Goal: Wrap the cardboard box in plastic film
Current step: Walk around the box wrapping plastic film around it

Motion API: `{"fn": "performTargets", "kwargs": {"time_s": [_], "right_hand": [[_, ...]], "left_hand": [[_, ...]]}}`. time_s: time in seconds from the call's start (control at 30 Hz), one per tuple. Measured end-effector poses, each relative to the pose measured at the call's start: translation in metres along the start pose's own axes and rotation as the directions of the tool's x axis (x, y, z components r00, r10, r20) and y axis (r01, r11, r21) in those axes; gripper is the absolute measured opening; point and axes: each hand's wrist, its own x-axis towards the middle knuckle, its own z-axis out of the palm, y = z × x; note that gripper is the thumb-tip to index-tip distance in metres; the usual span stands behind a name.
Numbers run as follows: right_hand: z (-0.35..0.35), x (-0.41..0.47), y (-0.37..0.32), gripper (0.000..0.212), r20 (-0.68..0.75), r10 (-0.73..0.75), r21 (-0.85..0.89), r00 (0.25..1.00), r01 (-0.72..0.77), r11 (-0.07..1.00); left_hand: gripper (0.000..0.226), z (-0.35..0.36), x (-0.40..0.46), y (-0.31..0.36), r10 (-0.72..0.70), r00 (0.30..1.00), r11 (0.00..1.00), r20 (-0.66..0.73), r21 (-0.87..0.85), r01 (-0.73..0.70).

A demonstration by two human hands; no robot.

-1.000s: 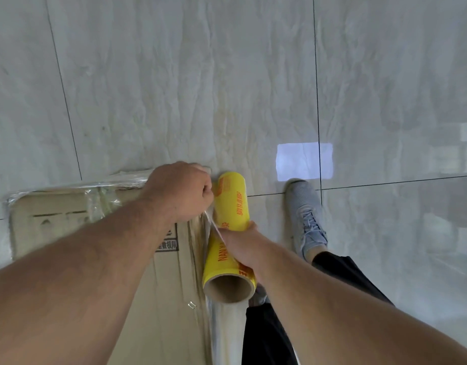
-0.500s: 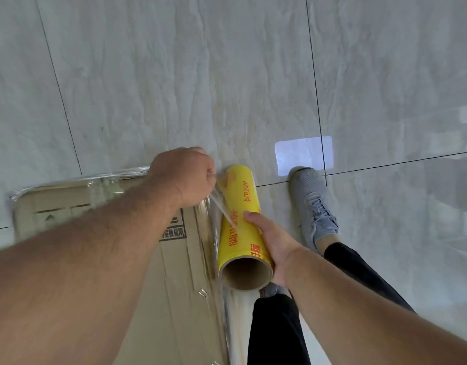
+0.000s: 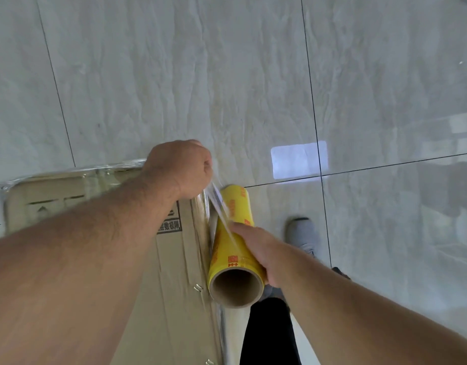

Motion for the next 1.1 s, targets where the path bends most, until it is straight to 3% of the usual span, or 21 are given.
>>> {"fn": "performTargets", "kwargs": {"time_s": [0.13, 0.23, 0.47, 0.63, 0.93, 1.1], "right_hand": [[0.001, 0.007, 0.015, 0.09, 0.044, 0.025, 0.204, 0.999, -0.033, 0.979], [-0.002, 0.013, 0.02, 0.092, 0.078, 0.028, 0.285, 0.997, -0.05, 0.957], [-0.008, 0.01, 0.024, 0.071, 0.17, 0.03, 0.362, 0.985, -0.09, 0.928], [-0.005, 0.005, 0.035, 0.08, 0.229, 0.009, 0.488, 0.973, -0.123, 0.864], [-0.012, -0.002, 0.023, 0.059, 0.247, 0.018, 0.427, 0.969, -0.125, 0.896], [-0.02, -0.003, 0.036, 0.071, 0.199, 0.01, 0.369, 0.98, -0.085, 0.925]], "left_hand": [[0.025, 0.003, 0.0, 0.0, -0.024, 1.0, 0.999, -0.008, 0.02, 0.025], [0.03, 0.003, 0.001, 0.003, -0.034, 0.999, 0.999, -0.023, 0.024, 0.035], [0.029, 0.004, 0.001, 0.003, -0.055, 0.997, 0.998, -0.047, 0.015, 0.056], [0.028, 0.01, 0.004, 0.002, -0.079, 0.994, 0.996, -0.08, 0.028, 0.081], [0.029, 0.016, 0.007, 0.0, -0.065, 0.988, 0.996, -0.137, 0.057, 0.073], [0.03, 0.015, 0.005, 0.001, 0.001, 0.995, 0.988, -0.104, 0.151, 0.015]]}}
